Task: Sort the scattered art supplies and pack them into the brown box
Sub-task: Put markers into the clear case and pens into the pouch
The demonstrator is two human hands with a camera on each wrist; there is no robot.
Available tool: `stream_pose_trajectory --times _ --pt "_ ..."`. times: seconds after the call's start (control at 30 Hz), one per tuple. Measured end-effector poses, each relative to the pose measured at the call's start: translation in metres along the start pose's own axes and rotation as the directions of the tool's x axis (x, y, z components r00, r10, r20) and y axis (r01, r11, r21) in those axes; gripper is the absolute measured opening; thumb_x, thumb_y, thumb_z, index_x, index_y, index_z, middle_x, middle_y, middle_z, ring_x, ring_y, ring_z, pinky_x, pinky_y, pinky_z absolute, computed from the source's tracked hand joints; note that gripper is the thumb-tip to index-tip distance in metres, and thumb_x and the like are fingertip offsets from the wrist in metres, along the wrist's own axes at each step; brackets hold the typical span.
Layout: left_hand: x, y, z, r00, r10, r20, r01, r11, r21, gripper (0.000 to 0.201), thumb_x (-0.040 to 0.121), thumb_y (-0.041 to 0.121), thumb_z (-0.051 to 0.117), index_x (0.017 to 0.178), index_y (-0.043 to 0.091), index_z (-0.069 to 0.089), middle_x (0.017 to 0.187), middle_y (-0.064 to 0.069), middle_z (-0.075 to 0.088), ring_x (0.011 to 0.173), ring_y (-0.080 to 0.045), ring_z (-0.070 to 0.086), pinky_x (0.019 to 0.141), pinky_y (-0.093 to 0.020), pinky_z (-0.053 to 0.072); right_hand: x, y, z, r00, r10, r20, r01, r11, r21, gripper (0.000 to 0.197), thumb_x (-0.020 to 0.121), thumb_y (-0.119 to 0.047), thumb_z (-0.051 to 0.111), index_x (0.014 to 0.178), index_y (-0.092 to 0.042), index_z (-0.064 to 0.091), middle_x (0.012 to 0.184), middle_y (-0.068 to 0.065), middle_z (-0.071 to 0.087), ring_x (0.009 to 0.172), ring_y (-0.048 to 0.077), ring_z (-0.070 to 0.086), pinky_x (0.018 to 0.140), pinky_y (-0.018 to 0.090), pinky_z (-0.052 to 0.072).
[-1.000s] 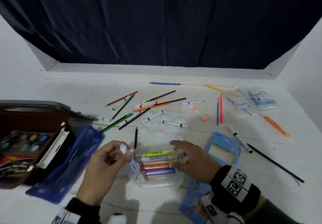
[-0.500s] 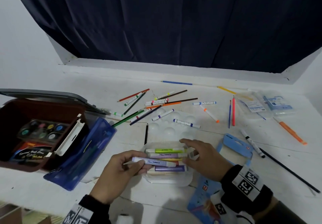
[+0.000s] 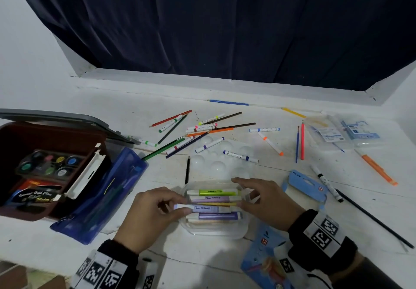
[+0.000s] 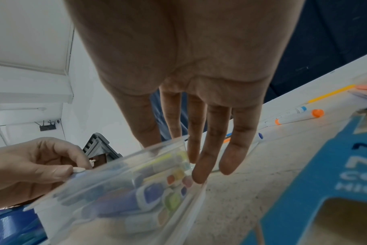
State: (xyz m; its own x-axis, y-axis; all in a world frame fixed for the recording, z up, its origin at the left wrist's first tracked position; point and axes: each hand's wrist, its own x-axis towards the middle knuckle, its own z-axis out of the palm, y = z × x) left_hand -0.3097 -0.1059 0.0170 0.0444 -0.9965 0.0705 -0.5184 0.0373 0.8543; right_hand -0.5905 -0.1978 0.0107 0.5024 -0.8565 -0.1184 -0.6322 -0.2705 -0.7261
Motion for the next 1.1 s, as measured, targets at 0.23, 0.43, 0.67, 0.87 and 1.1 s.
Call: stream_pose_trajectory --times 0.23,0.43,0.67,0.87,1.1 --pt "0.01 0.016 0.0 0.997 -0.038 -0.064 0.013 0.937 -0.35 0.025 0.062 0.017 0.086 0.086 0.021 0.078 0.079 -0.008 0.073 0.071 -0.02 0.064 0.072 -0.028 0.057 0.001 0.002 -0.001 1.0 0.002 0.0 -0.002 1.0 0.01 0.051 0.09 -0.03 0.068 0.137 -0.038 0.052 0.117 -0.015 0.061 0.091 0.004 0.063 0.078 0.01 0.048" --pt "0.029 0.033 0.004 0.993 -0.086 -0.077 0.016 0.764 -0.645 0.04 0.066 0.017 0.089 0.103 0.012 0.076 0.105 -0.015 0.075 0.1 -0.025 0.071 0.084 -0.026 0.057 0.006 0.002 -0.002 1.0 -0.005 0.008 0.006 1.0 -0.005 0.05 0.091 -0.029 0.068 0.137 -0.036 0.052 0.119 -0.011 0.062 0.087 0.004 0.062 0.077 0.009 0.047" --pt "0.039 0.048 0.021 0.987 0.12 0.109 -0.077 0.939 -0.337 0.031 0.091 0.011 0.066 0.121 0.017 0.071 0.108 0.005 0.071 0.106 -0.016 0.066 0.09 -0.023 0.052 0.007 0.002 -0.002 1.0 -0.017 0.02 0.018 0.998 -0.065 0.05 0.092 -0.031 0.066 0.139 -0.035 0.05 0.119 -0.01 0.061 0.083 0.002 0.06 0.069 0.004 0.043" --pt "0.044 0.047 0.055 0.88 0.369 0.3 -0.414 0.905 0.101 0.026 0.096 0.02 0.062 0.119 0.017 0.073 0.108 0.007 0.065 0.099 -0.001 0.062 0.087 -0.024 0.051 0.009 0.009 -0.002 0.999 -0.034 0.021 0.035 0.999 -0.022 0.048 0.089 -0.032 0.069 0.135 -0.034 0.056 0.117 -0.01 0.066 0.08 0.001 0.064 0.07 0.009 0.046" --pt "0.044 0.05 0.079 0.847 0.378 0.374 -0.462 0.871 0.168 0.028 0.091 0.013 0.053 0.109 0.012 0.075 0.105 0.0 0.062 0.092 -0.002 0.053 0.082 -0.008 0.038 0.009 0.01 -0.007 0.999 0.021 0.044 -0.028 0.986 0.165 0.033 0.096 -0.012 0.057 0.125 -0.029 0.06 0.106 -0.004 0.067 0.071 -0.002 0.065 0.069 0.015 0.048"
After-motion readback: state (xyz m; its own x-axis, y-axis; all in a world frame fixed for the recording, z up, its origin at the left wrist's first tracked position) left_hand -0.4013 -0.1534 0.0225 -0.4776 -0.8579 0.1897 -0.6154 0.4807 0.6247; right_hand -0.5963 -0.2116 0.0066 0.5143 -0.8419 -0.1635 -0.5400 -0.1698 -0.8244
